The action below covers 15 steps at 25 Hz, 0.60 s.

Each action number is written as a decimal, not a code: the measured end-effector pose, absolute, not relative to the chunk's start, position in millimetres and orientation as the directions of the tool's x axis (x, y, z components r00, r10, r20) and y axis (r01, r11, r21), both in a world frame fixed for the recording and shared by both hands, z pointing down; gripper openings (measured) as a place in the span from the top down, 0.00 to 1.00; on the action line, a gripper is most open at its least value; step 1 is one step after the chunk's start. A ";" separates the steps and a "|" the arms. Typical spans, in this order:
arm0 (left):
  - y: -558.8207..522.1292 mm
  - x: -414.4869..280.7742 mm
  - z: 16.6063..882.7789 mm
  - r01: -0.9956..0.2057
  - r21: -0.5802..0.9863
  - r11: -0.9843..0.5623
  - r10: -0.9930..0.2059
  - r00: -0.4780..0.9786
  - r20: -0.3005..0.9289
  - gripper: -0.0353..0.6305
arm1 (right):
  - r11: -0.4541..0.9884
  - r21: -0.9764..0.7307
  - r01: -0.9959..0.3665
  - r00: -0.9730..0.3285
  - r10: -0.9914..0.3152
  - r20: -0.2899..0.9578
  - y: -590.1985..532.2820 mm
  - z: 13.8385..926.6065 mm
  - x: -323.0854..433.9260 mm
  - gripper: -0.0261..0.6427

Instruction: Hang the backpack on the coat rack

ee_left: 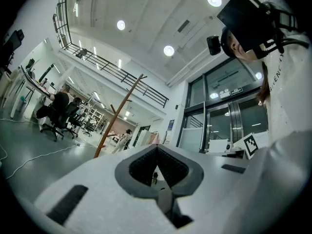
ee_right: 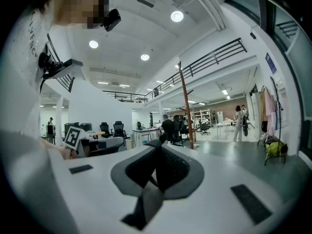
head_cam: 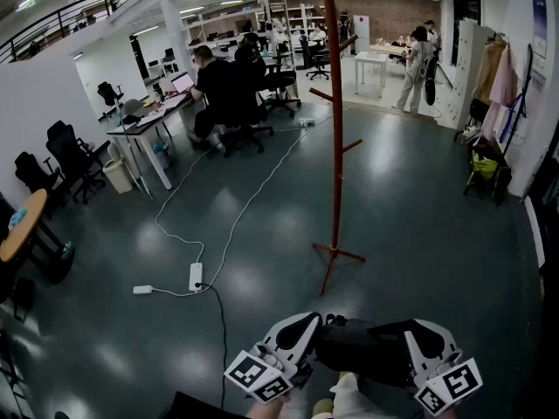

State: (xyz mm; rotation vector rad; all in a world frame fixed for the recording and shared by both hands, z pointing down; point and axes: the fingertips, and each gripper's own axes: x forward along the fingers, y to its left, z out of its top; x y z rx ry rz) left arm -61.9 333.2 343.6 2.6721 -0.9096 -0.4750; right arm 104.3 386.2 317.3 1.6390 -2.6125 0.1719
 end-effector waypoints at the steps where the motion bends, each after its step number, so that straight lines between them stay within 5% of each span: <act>1: 321.9 -61.4 344.2 -0.539 0.358 -0.763 -0.630 0.745 -0.220 0.93 | 0.434 -0.063 -0.899 -0.438 -0.893 0.100 372.0 318.3 104.0 0.91; 15: 166.0 -14.7 330.1 -0.581 0.272 -0.767 -0.636 0.744 -0.205 0.93 | 0.488 -0.207 -0.848 -0.517 -0.847 0.119 202.3 335.4 95.4 0.91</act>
